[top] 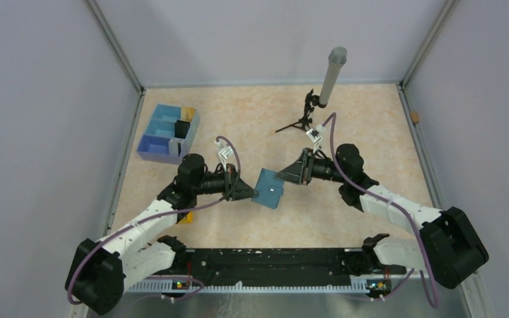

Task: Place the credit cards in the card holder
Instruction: Open the card holder.

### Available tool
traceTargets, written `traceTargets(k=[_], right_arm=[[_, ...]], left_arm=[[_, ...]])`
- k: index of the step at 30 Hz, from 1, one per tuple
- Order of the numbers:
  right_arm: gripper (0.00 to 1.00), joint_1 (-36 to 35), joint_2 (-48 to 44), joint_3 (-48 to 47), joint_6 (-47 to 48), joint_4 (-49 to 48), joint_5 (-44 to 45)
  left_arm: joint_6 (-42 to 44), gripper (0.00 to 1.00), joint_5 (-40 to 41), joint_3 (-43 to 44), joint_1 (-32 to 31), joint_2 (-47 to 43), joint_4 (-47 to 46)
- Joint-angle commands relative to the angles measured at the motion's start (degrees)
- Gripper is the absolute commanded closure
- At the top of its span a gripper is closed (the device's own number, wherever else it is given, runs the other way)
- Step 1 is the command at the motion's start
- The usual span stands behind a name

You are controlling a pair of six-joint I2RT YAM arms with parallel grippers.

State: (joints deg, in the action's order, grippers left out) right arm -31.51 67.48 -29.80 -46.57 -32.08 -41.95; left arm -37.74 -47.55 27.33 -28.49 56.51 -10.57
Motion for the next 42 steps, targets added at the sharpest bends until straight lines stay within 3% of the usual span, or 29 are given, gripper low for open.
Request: traceTargets(k=[1, 2, 3, 5, 7, 9, 12, 19, 21, 23, 27, 28, 32, 34, 37, 42], right_arm=[[0.87, -1.6, 0.5, -2.3, 0.9, -3.9, -3.2], [0.97, -1.7, 0.6, -2.4, 0.9, -3.9, -3.4], [1.0, -1.7, 0.5, -2.4, 1.0, -3.9, -3.5], [1.0, -1.8, -0.1, -2.1, 0.5, -5.1, -3.8], [1.0, -1.7, -0.8, -1.3, -0.2, -7.7, -4.8], [1.0, -1.8, -1.5, -0.9, -0.8, -9.3, -6.1], [1.0, -1.8, -2.2, -0.6, -1.7, -11.1, -8.5], [1.0, -2.4, -3.1, -0.7, -2.0, -11.8, -10.9], [1.0, -2.5, -2.9, -0.7, -1.7, -11.7, -11.0], [1.0, -2.5, -2.9, -0.8, -0.9, -10.8, -11.1], [1.0, -2.5, -4.5, -2.8, 4.5, -1.4, -9.6], [0.98, -2.5, -5.5, -3.4, 7.1, 3.2, -8.5], [0.49, -2.5, -10.5, -8.8, 18.4, 22.4, -0.8], [0.34, -2.5, -13.4, -10.3, 22.2, 28.6, 3.1], [0.29, -2.6, -17.1, -10.9, 24.7, 31.9, 5.5], [0.44, -2.9, -18.4, -9.6, 23.8, 29.0, -1.2]], left_arm=[[-0.4, 1.0, -1.2, 2.6, -0.4, -0.4, -4.1], [-0.5, 1.0, -1.2, 2.7, -0.5, -0.4, -4.1], [-0.6, 0.99, -1.2, 2.7, -0.4, -0.4, -4.3], [-1.2, 0.59, -1.1, 2.7, -0.5, -0.2, -4.8], [-2.0, 0.32, -1.3, 2.5, -0.5, 0.1, -6.0], [-2.9, 0.23, -1.7, 2.3, -0.5, 0.6, -7.7], [-4.7, 0.21, -3.2, 2.2, -0.6, 1.6, -10.7], [-7.4, 0.32, -6.9, 3.3, -2.2, 4.4, -15.3], [-7.5, 0.45, -7.3, 3.7, -3.0, 5.0, -15.8], [-8.5, 0.67, -7.3, 3.4, -3.1, 5.1, -17.3], [-8.7, 1.0, -6.4, 3.4, -3.1, 4.4, -17.0], [-8.4, 1.0, -6.3, 3.9, -3.1, 4.3, -15.8], [-2.4, 1.0, -3.8, 9.3, -3.1, 4.4, -0.9], [1.7, 1.0, -3.8, 13.2, -2.7, 5.8, 10.4], [7.5, 1.0, -5.1, 19.0, -2.4, 9.1, 22.5], [14.3, 1.0, -11.6, 25.0, -2.4, 14.6, 33.3]])
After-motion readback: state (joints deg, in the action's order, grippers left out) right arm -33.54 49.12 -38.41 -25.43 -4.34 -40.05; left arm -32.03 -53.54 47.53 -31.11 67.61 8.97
